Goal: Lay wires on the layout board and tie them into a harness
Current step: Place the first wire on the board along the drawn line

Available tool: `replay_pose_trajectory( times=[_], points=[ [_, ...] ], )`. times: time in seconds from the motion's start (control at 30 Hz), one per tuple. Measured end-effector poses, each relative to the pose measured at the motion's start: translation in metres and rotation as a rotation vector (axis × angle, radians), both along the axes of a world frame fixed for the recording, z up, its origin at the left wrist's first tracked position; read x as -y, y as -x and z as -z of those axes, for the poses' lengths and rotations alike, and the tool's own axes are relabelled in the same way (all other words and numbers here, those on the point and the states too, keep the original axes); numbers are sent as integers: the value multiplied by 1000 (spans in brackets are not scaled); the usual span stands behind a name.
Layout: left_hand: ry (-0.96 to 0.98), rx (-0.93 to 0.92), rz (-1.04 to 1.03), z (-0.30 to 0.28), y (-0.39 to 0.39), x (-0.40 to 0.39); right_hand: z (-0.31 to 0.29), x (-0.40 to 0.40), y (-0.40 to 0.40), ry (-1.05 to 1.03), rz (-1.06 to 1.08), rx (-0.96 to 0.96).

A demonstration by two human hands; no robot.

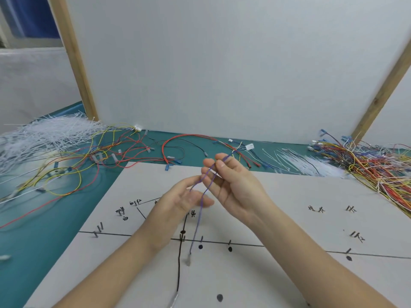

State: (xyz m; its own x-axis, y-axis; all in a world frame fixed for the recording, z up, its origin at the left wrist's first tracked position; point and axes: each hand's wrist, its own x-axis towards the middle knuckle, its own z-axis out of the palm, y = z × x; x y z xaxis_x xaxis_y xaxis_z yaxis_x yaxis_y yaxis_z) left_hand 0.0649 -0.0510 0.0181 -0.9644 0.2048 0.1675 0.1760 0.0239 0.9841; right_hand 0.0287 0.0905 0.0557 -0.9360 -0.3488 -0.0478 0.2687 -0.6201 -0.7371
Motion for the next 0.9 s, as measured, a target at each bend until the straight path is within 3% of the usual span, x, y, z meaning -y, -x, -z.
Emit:
replay_pose_trajectory(
  times=[0.1,0.33,0.57,0.9],
  points=[
    [106,-34,-34,4,-6,-7,7,-4,2,-49,7,-61],
    [-216,233,-118,-5,-1,11,5,-40,26,-205,163,-34],
    [-139,399,-48,-3,2,27,8,-58,38,-186,140,-62],
    [-43,388,88,-9,-3,31,12,-59,35,-338,-22,-177]
  ],
)
